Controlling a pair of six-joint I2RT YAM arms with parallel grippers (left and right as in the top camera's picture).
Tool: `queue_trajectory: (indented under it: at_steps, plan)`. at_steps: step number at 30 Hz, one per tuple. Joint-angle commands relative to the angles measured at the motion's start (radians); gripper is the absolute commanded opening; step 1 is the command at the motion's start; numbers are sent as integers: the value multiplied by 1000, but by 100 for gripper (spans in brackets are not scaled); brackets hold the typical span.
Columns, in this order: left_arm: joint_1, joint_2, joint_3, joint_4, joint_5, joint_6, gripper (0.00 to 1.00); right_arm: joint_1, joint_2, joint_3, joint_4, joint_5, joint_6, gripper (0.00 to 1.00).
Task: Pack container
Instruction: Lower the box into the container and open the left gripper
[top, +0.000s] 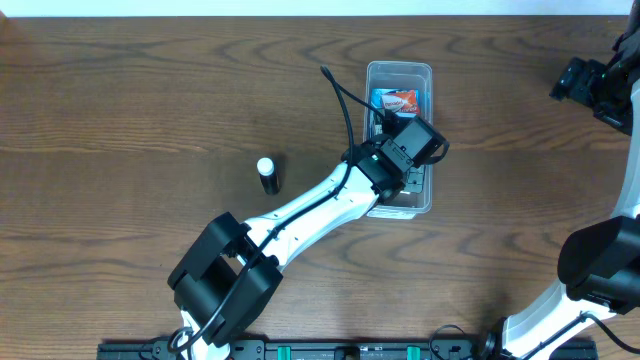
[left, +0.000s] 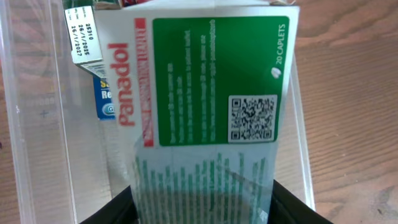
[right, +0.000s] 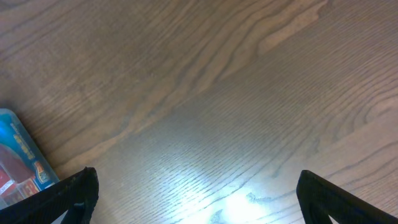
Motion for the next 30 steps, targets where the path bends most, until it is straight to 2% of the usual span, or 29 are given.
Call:
queue_trajectory:
  at_steps: [1, 18, 20, 21, 30]
  plan:
    - [-17, 5, 13, 2, -16, -15, 53, -2, 2, -2, -1, 6, -5, 99]
    - [-42, 5, 13, 10, -40, -16, 53, -2, 2, -2, -1, 6, -5, 99]
    - [-42, 6, 13, 9, -40, -16, 65, -2, 2, -2, -1, 6, -5, 99]
    - [-42, 6, 13, 9, -39, -16, 67, -2, 2, -2, -1, 6, -5, 99]
    - [-41, 5, 16, 10, -39, -15, 67, -2, 2, -2, -1, 6, -5, 99]
